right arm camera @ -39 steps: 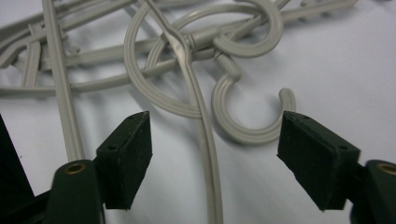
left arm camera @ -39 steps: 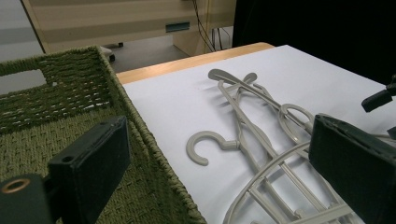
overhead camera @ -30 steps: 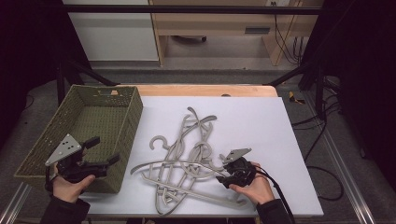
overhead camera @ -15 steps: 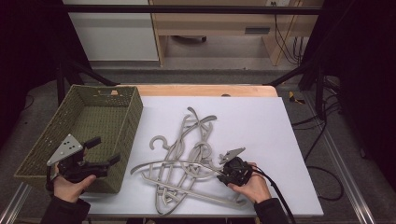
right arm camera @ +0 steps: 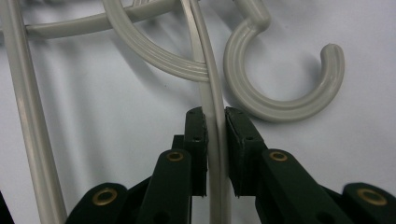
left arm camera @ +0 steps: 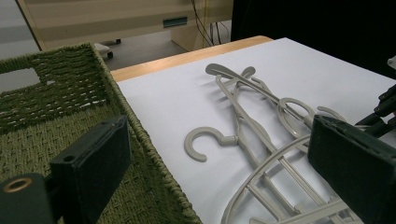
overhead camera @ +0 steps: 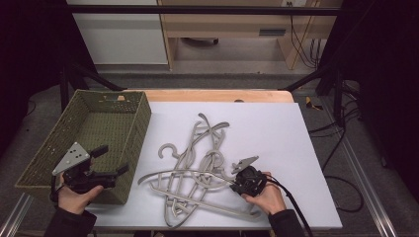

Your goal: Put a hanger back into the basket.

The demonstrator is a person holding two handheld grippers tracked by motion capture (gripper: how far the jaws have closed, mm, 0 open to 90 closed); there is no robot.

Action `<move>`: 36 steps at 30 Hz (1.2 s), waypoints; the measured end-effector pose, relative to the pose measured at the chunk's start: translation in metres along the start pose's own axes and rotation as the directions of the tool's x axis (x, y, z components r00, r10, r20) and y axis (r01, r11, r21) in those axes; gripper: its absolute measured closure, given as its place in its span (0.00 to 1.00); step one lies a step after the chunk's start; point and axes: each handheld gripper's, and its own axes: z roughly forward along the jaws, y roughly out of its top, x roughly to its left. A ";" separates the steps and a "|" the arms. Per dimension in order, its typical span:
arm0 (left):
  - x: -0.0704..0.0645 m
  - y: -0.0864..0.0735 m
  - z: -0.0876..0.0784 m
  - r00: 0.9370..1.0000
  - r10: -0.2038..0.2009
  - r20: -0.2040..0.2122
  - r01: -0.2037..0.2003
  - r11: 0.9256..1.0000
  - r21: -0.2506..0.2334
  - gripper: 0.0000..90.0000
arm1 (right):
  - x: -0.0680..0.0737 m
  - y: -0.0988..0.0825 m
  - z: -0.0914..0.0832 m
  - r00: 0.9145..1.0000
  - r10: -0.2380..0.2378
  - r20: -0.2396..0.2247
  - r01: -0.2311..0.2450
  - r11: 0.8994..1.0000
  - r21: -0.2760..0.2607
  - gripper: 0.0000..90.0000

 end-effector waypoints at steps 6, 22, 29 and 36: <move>0.000 0.000 0.000 1.000 0.004 0.001 -0.004 1.000 0.002 0.07 | 0.001 0.000 0.000 1.000 -0.013 -0.010 0.013 1.000 -0.003 0.90; -0.002 0.000 0.000 1.000 0.010 0.006 -0.010 1.000 0.003 0.07 | -0.002 -0.001 -0.016 0.999 0.021 -0.041 -0.023 0.999 -0.047 0.91; -0.005 0.002 -0.001 1.000 0.018 0.014 -0.018 1.000 0.004 0.07 | -0.004 -0.002 -0.025 0.998 0.015 -0.061 -0.020 0.997 -0.081 0.91; -0.011 0.005 0.000 0.999 0.030 0.036 -0.031 1.000 0.006 0.07 | 0.002 0.002 -0.041 0.998 -0.049 -0.050 0.044 0.994 -0.103 0.91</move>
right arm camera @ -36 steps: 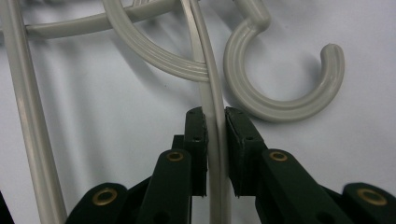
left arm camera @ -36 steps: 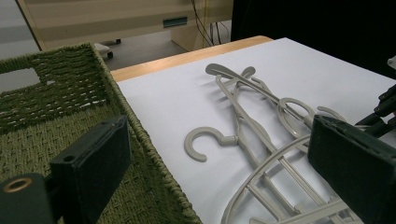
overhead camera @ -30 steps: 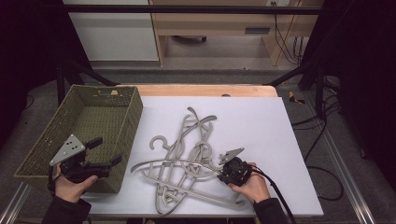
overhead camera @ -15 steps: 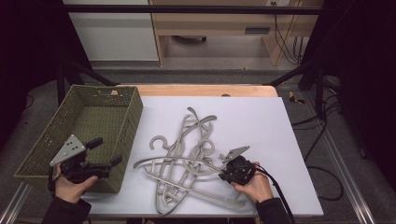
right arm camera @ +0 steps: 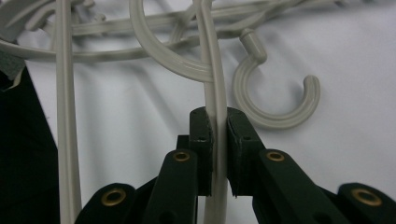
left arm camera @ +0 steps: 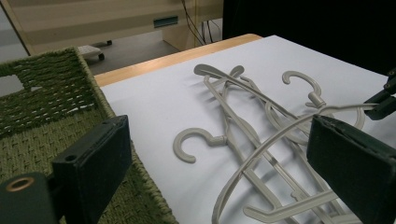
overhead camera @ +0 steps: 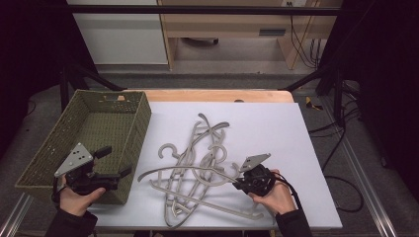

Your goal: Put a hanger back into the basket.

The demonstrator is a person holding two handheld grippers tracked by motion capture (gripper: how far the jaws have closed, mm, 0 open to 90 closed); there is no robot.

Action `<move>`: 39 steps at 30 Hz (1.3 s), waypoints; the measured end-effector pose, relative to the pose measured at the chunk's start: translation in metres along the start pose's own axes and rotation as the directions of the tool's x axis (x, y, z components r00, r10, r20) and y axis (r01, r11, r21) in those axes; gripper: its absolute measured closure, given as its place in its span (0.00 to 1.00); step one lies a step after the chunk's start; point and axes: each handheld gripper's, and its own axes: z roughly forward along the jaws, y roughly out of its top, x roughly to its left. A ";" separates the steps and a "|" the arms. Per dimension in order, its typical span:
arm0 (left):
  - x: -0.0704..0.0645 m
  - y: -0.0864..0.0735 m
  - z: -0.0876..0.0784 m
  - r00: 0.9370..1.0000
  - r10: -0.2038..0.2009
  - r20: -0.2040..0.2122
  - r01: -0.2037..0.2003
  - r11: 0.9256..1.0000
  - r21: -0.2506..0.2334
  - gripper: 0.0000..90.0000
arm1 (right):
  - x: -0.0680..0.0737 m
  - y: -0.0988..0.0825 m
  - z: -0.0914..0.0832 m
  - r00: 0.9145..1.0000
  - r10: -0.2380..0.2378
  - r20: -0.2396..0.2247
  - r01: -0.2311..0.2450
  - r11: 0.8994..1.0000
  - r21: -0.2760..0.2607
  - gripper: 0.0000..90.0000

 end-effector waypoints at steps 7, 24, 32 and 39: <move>-0.012 0.005 0.006 0.998 0.027 0.052 -0.028 0.999 0.029 0.08 | 0.003 0.007 -0.015 0.998 -0.056 -0.012 0.056 0.998 -0.041 0.91; -0.043 0.022 0.032 0.971 0.153 0.182 -0.185 0.967 0.177 0.10 | 0.004 0.022 -0.026 0.987 -0.148 -0.060 0.144 0.987 -0.072 0.91; -0.063 0.020 0.059 0.942 0.215 0.258 -0.283 0.922 0.264 0.16 | 0.008 0.024 -0.025 0.981 -0.182 -0.073 0.178 0.983 -0.051 0.91; -0.071 0.016 0.079 0.919 0.248 0.306 -0.341 0.889 0.304 0.23 | 0.010 0.023 -0.027 0.978 -0.192 -0.078 0.188 0.981 -0.059 0.91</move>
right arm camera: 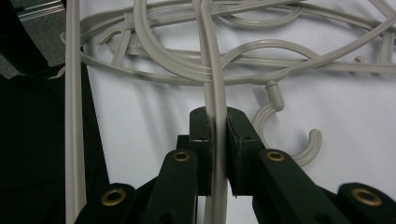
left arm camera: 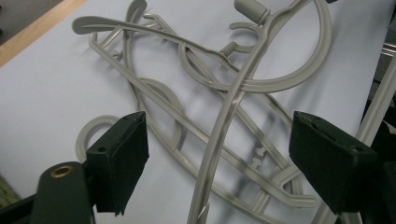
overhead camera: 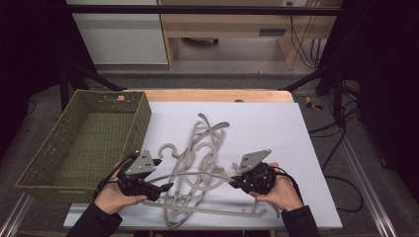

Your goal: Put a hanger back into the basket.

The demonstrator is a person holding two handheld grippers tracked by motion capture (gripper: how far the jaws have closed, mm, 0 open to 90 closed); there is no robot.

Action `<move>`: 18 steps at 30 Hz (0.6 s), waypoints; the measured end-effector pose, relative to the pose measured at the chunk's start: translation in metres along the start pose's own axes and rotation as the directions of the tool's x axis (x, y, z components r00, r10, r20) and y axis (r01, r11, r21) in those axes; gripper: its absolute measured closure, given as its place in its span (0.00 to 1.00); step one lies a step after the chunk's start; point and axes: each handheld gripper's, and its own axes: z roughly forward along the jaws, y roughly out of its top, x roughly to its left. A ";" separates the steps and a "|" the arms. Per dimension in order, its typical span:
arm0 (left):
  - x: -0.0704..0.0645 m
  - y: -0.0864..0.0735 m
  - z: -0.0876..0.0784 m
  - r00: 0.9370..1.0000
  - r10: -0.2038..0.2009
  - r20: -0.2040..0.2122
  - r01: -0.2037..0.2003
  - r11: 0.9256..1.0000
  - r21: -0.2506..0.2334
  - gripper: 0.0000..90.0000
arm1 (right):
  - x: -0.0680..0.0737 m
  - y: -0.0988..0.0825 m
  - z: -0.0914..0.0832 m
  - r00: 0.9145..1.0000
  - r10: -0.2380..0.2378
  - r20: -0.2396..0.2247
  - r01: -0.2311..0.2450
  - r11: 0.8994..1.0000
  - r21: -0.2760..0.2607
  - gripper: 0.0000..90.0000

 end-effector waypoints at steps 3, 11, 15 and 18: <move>-0.001 0.002 0.006 1.000 0.025 0.008 -0.026 0.999 0.020 0.28 | 0.001 0.000 0.000 1.000 0.000 -0.004 0.000 1.000 -0.001 0.91; -0.007 0.002 0.021 0.995 0.098 0.032 -0.101 0.990 0.095 0.41 | 0.003 0.000 0.000 1.000 -0.023 -0.015 0.023 1.000 0.003 0.91; -0.009 0.001 0.028 0.993 0.109 0.041 -0.114 0.986 0.123 0.53 | 0.004 0.000 0.002 0.999 -0.025 -0.021 0.025 1.000 0.004 0.91; -0.009 0.001 0.032 0.991 0.130 0.044 -0.135 0.981 0.140 0.63 | 0.004 0.000 0.004 0.999 -0.038 -0.027 0.038 0.999 0.014 0.91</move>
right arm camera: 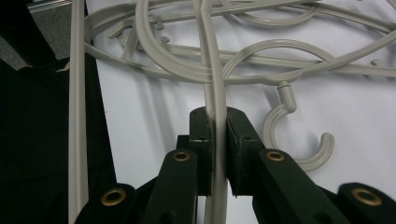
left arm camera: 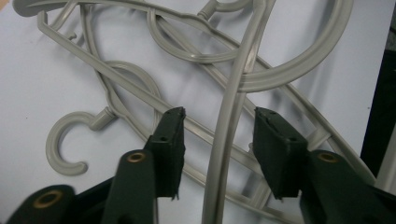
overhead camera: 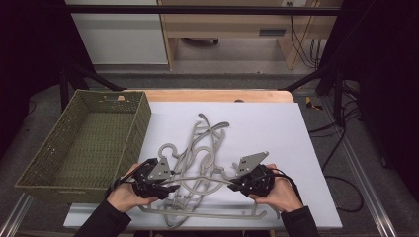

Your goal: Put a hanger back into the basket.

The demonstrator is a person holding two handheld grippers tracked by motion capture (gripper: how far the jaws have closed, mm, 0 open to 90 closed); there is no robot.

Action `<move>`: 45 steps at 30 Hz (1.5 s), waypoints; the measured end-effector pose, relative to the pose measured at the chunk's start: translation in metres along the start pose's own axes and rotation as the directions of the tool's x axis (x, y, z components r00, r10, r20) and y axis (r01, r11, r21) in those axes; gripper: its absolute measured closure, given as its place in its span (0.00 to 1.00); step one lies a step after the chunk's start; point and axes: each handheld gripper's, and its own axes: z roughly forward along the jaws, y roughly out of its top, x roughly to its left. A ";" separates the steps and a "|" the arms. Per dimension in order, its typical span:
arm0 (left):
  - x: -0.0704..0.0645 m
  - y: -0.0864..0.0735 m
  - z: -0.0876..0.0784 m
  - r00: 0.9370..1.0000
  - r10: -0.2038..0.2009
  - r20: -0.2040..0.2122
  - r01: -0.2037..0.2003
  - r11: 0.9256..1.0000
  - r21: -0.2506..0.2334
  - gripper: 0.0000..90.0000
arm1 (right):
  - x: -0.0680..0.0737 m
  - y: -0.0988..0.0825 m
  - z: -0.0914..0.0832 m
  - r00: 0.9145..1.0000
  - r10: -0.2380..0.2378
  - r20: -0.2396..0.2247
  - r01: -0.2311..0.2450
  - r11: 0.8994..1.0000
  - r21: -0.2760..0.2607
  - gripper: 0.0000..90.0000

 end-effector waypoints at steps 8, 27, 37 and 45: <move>-0.003 -0.001 0.001 1.000 0.007 0.006 -0.007 1.000 0.004 0.85 | 0.001 0.000 0.002 1.000 0.001 -0.005 -0.001 1.000 -0.007 0.91; -0.022 -0.001 0.002 1.000 0.025 0.015 -0.025 0.999 0.027 0.91 | -0.004 -0.004 0.003 1.000 0.019 0.025 -0.019 1.000 -0.006 0.85; -0.023 0.002 -0.006 1.000 -0.023 -0.002 0.023 0.999 -0.034 0.92 | -0.007 -0.005 -0.006 0.993 0.082 0.084 -0.073 0.992 -0.105 0.67; -0.018 0.001 -0.011 0.996 -0.079 -0.052 0.076 0.996 -0.054 0.92 | -0.014 -0.009 -0.017 0.972 0.169 0.160 -0.127 0.961 -0.244 0.51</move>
